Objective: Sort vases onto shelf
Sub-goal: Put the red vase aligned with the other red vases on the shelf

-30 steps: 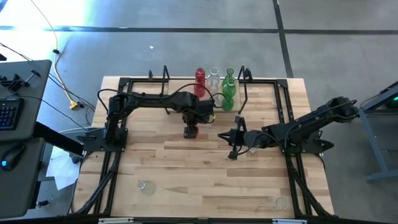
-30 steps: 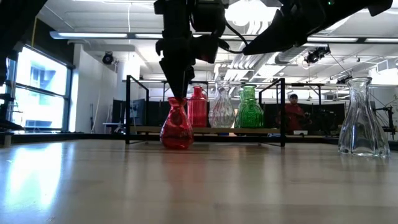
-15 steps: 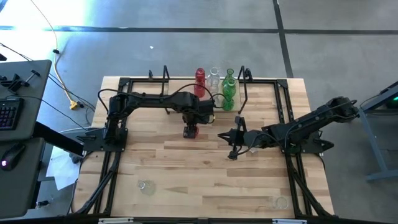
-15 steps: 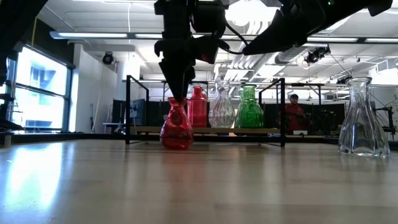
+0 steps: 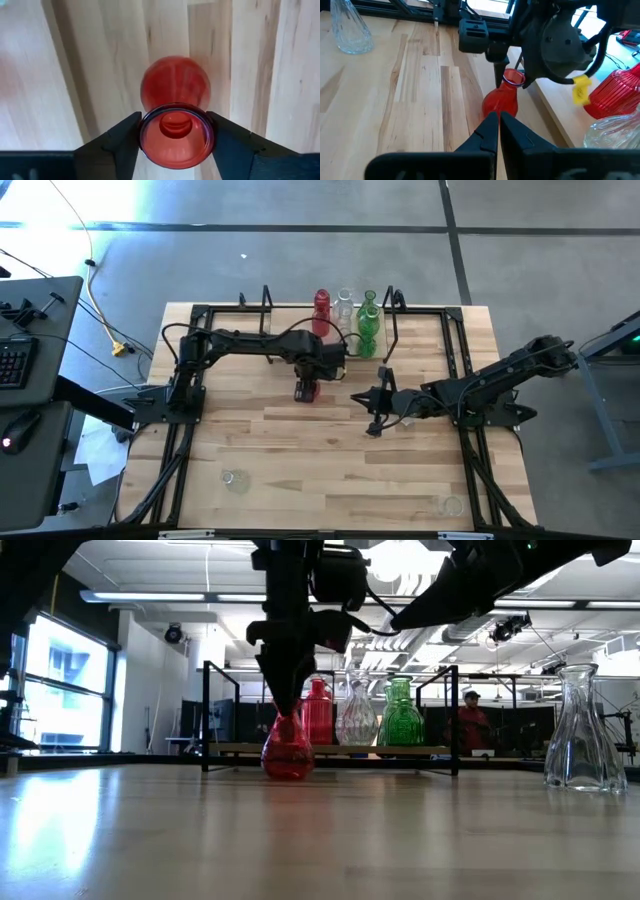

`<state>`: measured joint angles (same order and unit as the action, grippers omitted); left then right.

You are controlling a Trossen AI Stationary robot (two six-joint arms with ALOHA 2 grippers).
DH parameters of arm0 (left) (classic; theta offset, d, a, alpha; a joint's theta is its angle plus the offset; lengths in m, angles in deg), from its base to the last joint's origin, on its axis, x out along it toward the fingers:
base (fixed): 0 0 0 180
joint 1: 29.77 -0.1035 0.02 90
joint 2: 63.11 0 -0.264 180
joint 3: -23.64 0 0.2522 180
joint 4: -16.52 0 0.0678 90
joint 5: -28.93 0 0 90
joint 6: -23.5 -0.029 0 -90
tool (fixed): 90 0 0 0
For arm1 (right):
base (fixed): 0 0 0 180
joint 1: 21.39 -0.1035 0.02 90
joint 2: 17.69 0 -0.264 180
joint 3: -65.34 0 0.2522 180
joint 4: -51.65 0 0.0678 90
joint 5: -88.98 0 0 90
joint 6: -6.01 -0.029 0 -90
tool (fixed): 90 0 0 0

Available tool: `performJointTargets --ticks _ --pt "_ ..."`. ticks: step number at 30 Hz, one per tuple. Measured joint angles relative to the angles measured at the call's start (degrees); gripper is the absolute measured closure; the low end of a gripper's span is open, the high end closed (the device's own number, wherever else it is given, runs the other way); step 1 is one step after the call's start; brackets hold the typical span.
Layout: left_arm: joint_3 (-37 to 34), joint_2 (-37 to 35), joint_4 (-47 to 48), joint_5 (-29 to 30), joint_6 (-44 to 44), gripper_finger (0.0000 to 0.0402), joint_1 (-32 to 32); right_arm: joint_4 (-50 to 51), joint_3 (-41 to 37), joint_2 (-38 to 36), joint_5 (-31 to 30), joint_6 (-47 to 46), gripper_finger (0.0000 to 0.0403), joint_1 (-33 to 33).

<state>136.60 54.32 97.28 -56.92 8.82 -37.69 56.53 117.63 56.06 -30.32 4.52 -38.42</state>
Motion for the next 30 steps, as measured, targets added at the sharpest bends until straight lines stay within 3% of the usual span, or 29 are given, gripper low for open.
performJointTargets --ticks 7,19,30 --pt "1.15 -0.18 1.52 0.21 0.46 0.0216 -1.71 0.07 0.0 0.0 -0.18 0.0 0.0403 0.0" --pt "12.07 -0.31 5.13 2.04 1.3 0.0216 -7.38 0.07 0.0 0.0 -0.17 0.0 0.0403 0.02" --pt "12.44 0.04 1.31 1.04 2.65 0.0216 -13.43 0.07 -0.01 0.01 -0.13 -0.02 0.0403 0.04"
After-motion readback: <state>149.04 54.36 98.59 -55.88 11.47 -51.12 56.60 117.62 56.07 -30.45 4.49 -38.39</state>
